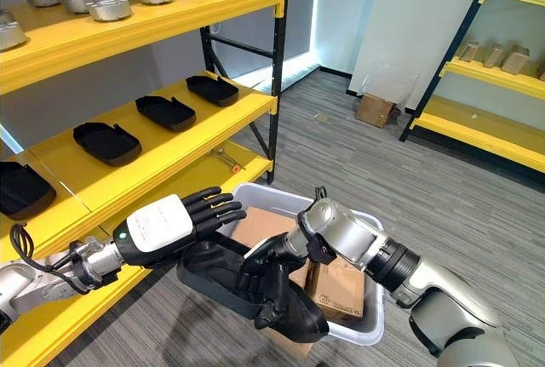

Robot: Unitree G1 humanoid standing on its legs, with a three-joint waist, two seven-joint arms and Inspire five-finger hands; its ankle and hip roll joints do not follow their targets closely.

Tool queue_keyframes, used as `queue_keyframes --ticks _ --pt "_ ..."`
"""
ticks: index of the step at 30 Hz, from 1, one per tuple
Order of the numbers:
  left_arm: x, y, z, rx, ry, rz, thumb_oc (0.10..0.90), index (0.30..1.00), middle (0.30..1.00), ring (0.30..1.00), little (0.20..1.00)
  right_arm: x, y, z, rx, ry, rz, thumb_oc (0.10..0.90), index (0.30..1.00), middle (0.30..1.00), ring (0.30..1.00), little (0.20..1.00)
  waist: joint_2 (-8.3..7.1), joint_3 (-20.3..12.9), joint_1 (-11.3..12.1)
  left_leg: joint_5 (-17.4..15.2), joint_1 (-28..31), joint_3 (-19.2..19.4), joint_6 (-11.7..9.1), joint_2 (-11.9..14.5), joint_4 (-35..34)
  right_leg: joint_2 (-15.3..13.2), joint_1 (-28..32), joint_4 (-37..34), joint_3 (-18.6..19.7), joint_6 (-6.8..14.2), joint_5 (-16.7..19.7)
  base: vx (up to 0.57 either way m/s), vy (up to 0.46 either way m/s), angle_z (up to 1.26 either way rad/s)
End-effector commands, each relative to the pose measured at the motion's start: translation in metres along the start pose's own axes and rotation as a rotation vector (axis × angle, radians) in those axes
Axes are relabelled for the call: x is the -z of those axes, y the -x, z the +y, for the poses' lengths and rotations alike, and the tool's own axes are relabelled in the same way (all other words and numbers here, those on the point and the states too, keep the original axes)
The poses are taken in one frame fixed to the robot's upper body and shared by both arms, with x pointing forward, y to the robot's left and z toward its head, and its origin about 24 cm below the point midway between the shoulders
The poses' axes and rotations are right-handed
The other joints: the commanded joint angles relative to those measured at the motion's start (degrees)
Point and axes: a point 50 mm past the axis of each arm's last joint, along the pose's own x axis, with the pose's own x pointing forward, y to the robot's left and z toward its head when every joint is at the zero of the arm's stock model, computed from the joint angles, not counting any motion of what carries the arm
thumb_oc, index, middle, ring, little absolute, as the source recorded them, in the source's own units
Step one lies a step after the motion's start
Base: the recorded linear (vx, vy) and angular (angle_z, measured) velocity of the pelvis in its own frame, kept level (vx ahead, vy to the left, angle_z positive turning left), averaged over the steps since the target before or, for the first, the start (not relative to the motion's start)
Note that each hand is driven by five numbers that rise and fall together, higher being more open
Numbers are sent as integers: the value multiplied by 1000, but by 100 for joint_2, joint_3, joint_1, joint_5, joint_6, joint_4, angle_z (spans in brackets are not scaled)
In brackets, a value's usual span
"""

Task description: Move parts from the plastic box to the shelf.

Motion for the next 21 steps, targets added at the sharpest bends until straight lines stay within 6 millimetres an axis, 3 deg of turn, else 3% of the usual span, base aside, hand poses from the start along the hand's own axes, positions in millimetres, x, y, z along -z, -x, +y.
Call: queue_keyframes --ticks 1,7,13,21 --pt "14 -27 54 -277 -54 -45 900 1000 1000 1000 1000 -48 19 -5 17 227 -68 400 300 300 300 300 -226 -202 85 -411 -16 -151 207 199 396 -569 105 241 144 458 -331 0 0 0" --pt "11 -27 53 -278 -7 -58 900 1000 1000 1000 1000 -45 21 -5 48 233 -64 400 300 300 300 300 -215 -191 54 -433 -18 -144 220 195 423 -565 78 254 194 455 -326 0 0 0" --pt "-7 -37 54 -291 94 -154 900 1000 1000 1000 1000 -41 17 -7 71 237 -50 400 300 300 300 300 -215 -178 48 -459 -24 -162 237 186 446 -569 56 270 217 452 -315 0 0 0" --pt "-16 -46 63 -345 55 -247 900 1000 1000 1000 1000 -43 12 -7 52 266 -51 400 300 300 300 300 -216 -190 -8 -480 -12 -96 239 203 458 -592 25 263 232 470 -278 2 1 -1"
